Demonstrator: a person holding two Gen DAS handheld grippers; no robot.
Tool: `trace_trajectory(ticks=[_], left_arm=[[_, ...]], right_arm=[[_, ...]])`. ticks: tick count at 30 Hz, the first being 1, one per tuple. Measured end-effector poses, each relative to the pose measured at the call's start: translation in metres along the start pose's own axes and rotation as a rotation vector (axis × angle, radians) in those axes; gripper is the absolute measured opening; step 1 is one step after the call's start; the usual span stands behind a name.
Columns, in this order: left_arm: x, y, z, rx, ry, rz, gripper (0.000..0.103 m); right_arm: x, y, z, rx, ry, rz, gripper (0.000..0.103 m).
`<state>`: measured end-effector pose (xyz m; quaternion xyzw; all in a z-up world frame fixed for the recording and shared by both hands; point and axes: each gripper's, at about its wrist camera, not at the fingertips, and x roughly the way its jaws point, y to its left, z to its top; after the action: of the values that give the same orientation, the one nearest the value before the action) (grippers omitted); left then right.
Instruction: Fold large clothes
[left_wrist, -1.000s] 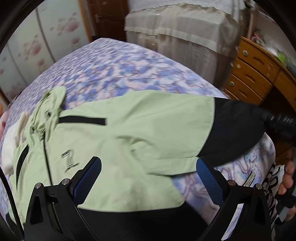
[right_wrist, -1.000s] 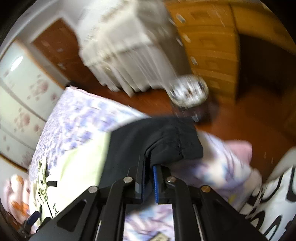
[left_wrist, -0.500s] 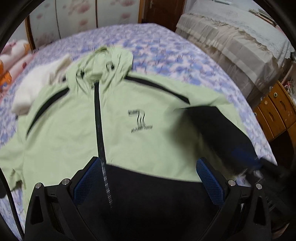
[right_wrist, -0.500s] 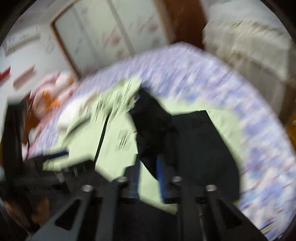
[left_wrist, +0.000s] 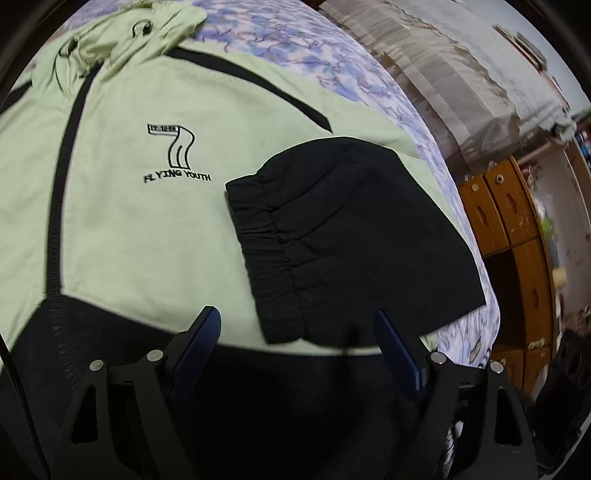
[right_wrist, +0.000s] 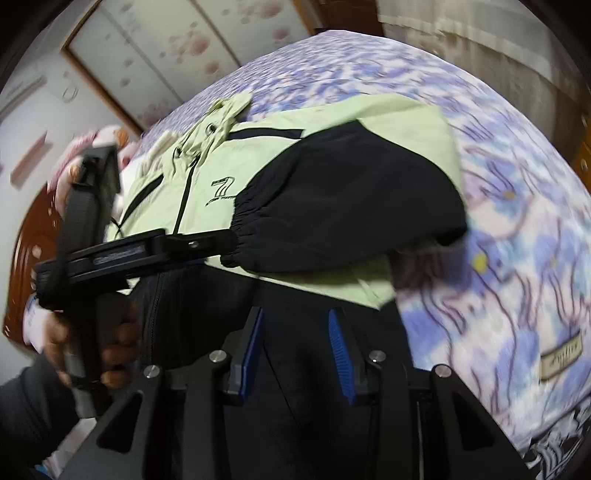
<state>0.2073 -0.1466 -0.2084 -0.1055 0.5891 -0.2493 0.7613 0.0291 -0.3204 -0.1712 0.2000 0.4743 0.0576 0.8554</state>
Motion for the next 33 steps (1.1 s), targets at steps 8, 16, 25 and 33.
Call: trace_trajectory(ticks=[8, 16, 25, 33], left_arm=[[0.028, -0.012, 0.013, 0.024, -0.007, 0.021, 0.082], [0.043, -0.054, 0.027, 0.114, 0.028, 0.069, 0.013], [-0.056, -0.092, 0.047, 0.231, -0.226, 0.147, 0.005], [-0.187, -0.035, 0.067, 0.195, -0.478, 0.316, 0.003]], right_arm=[[0.006, -0.016, -0.001, 0.089, 0.003, 0.037, 0.036], [0.011, -0.015, -0.002, 0.089, 0.014, 0.025, 0.036], [0.004, -0.014, -0.002, 0.081, -0.010, -0.002, 0.036], [0.006, -0.009, -0.002, 0.051, -0.005, -0.017, 0.036]])
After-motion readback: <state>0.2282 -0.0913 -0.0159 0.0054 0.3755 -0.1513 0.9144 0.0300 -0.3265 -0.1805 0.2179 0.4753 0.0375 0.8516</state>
